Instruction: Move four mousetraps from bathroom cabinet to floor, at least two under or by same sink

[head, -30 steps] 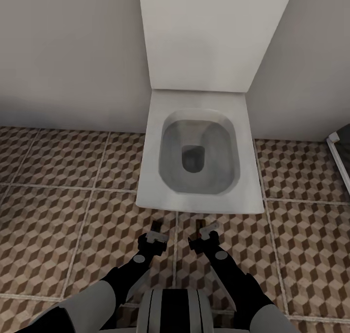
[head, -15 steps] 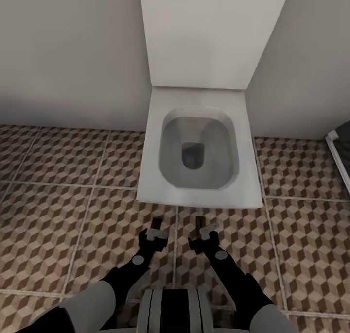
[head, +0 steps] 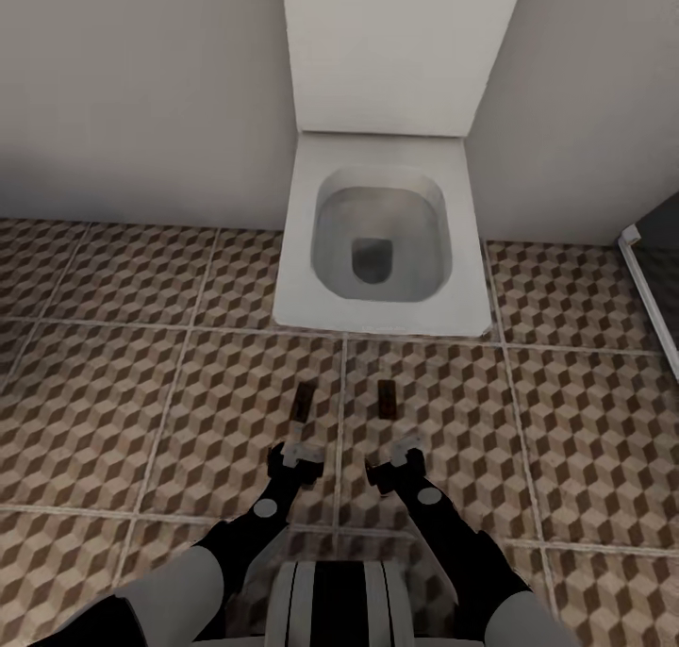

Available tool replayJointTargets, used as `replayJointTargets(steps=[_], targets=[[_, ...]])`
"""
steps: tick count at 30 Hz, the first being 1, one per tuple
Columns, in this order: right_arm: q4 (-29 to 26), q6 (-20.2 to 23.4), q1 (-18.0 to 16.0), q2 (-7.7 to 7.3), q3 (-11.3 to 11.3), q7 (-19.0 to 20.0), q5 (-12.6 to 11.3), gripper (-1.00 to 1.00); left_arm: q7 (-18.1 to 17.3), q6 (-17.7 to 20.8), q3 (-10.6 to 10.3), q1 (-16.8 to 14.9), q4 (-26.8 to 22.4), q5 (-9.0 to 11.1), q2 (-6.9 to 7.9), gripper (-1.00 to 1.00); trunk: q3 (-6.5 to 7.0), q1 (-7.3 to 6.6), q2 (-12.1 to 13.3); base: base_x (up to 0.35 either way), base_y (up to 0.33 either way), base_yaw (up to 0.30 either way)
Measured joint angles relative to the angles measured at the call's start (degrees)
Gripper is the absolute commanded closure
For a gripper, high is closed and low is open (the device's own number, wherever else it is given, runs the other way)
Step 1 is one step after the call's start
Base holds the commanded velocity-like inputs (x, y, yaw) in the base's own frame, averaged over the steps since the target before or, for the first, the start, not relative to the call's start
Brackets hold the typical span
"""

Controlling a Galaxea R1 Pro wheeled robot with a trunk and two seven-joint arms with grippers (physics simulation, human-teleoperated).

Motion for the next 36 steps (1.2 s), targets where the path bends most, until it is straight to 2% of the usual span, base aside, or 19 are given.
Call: replayJointTargets(steps=[28, 36], targets=[[0.0, 0.0, 0.0, -0.04, 0.0, 0.0, 0.0, -1.00, 0.0, -0.2, 0.0, 0.0, 0.0, 0.0, -0.01, -1.00, 0.00, 0.00, 0.0, -0.337, 0.000, 0.000], [0.0, 0.0, 0.0, -0.04, 0.0, 0.0, 0.0, -1.00, 0.0, -1.6, 0.0, 0.0, 0.0, 0.0, -0.01, -1.00, 0.00, -0.03, 0.0, -0.154, 0.000, 0.000]])
